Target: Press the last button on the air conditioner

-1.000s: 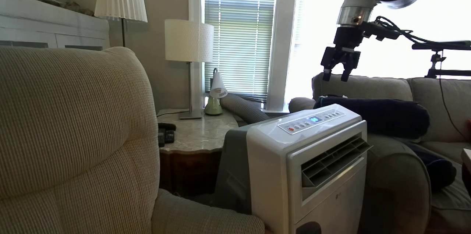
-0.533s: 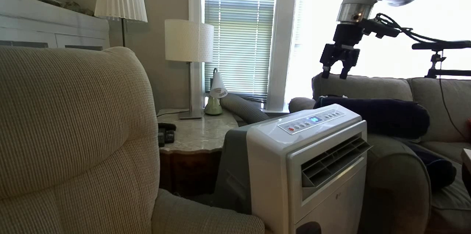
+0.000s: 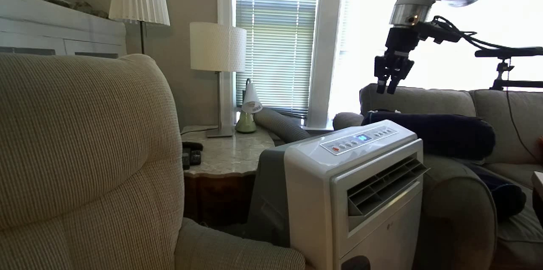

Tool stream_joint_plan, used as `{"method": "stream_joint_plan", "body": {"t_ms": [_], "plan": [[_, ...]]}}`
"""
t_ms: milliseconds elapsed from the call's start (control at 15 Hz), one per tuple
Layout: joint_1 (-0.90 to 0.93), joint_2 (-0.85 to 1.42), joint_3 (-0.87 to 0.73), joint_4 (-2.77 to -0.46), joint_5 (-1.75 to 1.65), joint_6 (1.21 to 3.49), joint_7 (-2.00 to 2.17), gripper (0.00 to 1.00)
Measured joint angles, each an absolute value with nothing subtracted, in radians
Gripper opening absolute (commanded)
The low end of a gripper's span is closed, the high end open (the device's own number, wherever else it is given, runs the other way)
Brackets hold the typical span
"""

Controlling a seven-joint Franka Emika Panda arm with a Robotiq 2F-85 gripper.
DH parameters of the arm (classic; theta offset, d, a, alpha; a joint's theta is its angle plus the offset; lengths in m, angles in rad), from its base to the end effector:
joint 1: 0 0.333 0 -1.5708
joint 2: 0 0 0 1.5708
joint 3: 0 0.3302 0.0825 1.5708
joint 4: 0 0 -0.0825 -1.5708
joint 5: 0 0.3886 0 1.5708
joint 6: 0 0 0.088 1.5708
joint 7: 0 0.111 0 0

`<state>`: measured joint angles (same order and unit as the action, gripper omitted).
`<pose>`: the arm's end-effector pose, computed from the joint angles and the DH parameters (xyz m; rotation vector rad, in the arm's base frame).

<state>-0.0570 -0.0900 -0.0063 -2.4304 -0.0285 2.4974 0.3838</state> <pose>0.4923 -0.0311 0.3622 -3.0543 0.6601 -0.2472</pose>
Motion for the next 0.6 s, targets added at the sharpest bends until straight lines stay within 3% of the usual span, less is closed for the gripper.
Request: {"method": "stream_joint_plan", "body": {"t_ms": [133,200,600], "plan": [[-0.065,-0.089,-0.010,-2.431,-0.056,2.497,0.403,0.02],[-0.067,-0.088,-0.012,-2.432,-0.070,2.496,0.411,0.00],[-0.072,-0.079,-0.014,-2.448,-0.132,2.496,0.437,0.00]]}}
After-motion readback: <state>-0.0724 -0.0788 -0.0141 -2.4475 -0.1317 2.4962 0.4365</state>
